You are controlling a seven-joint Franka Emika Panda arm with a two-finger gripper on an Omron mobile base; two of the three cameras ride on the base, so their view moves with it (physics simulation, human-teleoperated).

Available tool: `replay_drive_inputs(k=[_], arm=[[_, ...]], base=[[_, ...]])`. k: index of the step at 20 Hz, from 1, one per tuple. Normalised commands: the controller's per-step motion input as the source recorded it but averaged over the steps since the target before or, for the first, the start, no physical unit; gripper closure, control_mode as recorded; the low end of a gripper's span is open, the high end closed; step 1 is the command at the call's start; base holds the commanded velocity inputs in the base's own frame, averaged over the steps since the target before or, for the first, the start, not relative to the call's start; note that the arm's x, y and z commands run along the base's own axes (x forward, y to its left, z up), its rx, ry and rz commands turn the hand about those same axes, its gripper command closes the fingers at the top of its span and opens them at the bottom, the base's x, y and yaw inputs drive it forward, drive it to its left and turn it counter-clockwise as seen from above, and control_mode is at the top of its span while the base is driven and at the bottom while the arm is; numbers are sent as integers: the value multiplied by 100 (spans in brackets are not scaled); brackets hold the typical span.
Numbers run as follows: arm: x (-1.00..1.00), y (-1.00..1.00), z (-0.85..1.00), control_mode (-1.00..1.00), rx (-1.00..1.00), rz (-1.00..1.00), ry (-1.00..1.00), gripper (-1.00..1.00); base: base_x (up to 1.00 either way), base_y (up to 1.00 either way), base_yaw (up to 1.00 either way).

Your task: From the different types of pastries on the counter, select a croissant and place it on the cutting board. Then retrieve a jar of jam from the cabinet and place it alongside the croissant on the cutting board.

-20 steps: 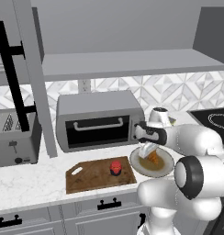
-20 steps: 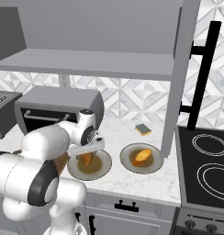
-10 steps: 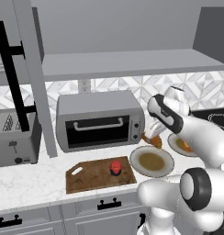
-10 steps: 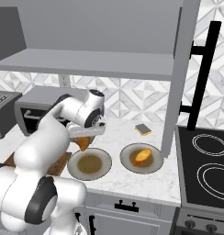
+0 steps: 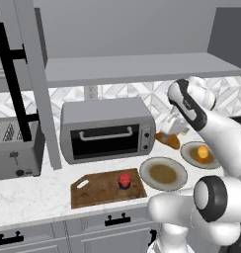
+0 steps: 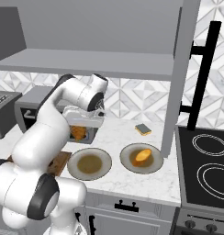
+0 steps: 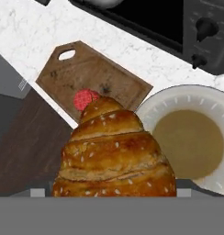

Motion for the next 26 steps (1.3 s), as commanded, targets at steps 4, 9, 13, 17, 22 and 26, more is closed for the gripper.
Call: replay_drive_inputs(k=[4,9,13,17,22,26], arm=[[-89,3,0,-100,-4,0,19,100],[-84,17,9,-100,-2,0,13,100],[-77,54,53,-100,-6,0,0,100],[-36,68,48,-100,-23,-1,0,100],[22,60,-7,-100,-31,-10,0,100],[74,72,-39,-100,-18,-18,-4,100]], base=[[0,0,0],[0,0,0],[0,0,0],[0,0,0],[0,0,0],[0,0,0]])
